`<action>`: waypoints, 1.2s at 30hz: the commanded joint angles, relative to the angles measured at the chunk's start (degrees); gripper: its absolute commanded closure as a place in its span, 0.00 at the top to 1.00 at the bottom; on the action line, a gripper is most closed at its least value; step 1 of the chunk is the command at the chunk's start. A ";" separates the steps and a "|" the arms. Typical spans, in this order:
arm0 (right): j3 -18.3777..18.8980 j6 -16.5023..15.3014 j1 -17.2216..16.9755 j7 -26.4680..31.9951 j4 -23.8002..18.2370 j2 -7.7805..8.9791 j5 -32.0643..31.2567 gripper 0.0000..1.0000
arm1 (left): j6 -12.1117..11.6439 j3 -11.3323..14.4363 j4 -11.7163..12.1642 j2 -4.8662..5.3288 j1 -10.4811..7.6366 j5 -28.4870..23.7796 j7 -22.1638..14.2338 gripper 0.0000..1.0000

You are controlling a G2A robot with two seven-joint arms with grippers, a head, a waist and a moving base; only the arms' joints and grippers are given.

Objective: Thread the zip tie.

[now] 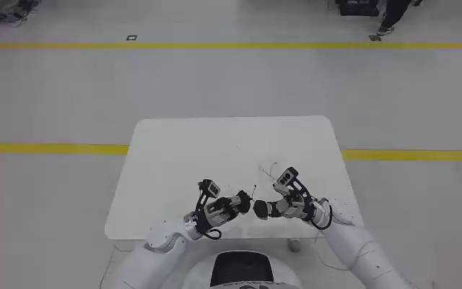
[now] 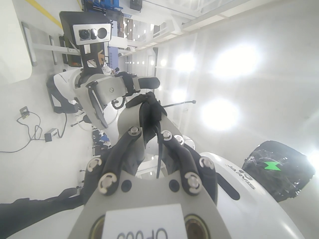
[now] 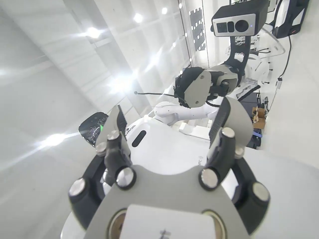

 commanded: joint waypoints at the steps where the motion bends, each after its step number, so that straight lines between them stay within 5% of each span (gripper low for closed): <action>1: -0.45 -0.39 0.15 0.00 -0.03 0.01 0.22 0.43 | 0.00 0.06 0.26 -0.17 -0.01 -0.07 -0.09 0.00; 36: -4.79 -3.57 2.49 0.00 1.55 0.56 1.10 0.07 | 0.00 1.09 1.84 -0.59 -0.41 -1.73 0.07 0.00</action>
